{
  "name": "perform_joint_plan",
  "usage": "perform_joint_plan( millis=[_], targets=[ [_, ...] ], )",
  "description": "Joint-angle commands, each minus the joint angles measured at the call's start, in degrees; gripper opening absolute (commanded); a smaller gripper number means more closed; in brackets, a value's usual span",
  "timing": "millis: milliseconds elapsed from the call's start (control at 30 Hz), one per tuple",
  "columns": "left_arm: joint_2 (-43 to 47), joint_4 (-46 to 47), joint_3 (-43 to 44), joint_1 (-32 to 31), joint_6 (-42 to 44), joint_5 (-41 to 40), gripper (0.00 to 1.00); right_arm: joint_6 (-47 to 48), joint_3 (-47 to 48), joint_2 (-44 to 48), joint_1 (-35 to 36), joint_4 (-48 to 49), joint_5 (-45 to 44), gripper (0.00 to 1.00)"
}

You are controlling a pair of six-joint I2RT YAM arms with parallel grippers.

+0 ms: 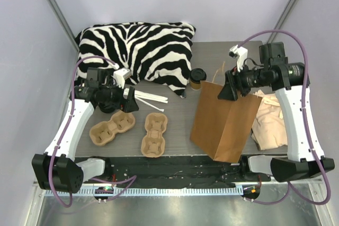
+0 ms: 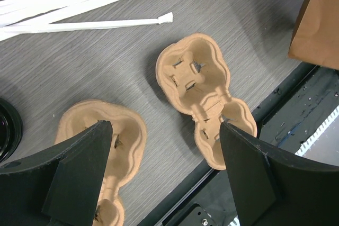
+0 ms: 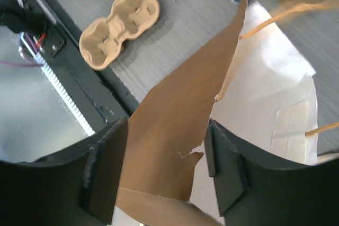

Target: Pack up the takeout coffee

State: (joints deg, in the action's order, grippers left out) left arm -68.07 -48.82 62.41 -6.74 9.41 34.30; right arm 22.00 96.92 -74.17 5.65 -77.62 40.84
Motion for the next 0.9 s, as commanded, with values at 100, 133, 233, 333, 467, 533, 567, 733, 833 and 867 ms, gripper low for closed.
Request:
perform_joint_plan(
  millis=[100, 133, 233, 333, 467, 533, 567, 733, 833, 867],
  targets=[
    [-1.0, 1.2, 3.3, -0.2, -0.4, 0.9, 0.87, 2.8, -7.7, 5.0, 3.9, -7.5, -6.7, 0.43],
    [-1.2, 1.3, 3.6, -0.1, -0.4, 0.9, 0.87, 2.7, -7.4, 4.5, 4.1, -7.6, -6.8, 0.37],
    [-1.3, 1.5, 3.7, -0.2, -0.7, 0.8, 0.87, 1.1, -4.8, 3.8, 4.1, -6.0, -6.3, 0.01],
    [-1.4, 1.5, 3.9, -0.2, -0.9, 0.8, 0.87, -3.3, -2.4, 4.8, 4.1, 0.1, -5.0, 0.01],
    [-1.4, 1.4, 4.6, -0.2, -0.8, 0.2, 0.87, -11.6, -5.9, 9.6, 4.3, 11.5, -5.2, 0.01],
    [-1.4, 1.1, 4.8, -0.1, -0.4, -0.1, 0.88, -15.5, -10.1, 11.4, 4.5, 16.3, -5.9, 0.01],
    [-1.4, 1.0, 4.9, -0.2, -0.4, -0.2, 0.88, -16.5, -11.3, 12.5, 5.1, 17.2, -6.0, 0.01],
    [-1.5, 1.2, 4.4, -0.1, -0.5, -0.2, 0.88, -20.8, -18.2, 14.4, 9.1, 21.2, -8.8, 0.01],
    [-1.4, 1.4, 4.1, -0.1, -0.5, -0.2, 0.88, -21.9, -23.0, 16.2, 12.6, 22.3, -10.3, 0.19],
    [-1.5, 1.4, 4.0, -0.1, -0.5, -0.3, 0.88, -23.3, -23.9, 16.5, 13.4, 22.3, -10.4, 0.38]
  ],
)
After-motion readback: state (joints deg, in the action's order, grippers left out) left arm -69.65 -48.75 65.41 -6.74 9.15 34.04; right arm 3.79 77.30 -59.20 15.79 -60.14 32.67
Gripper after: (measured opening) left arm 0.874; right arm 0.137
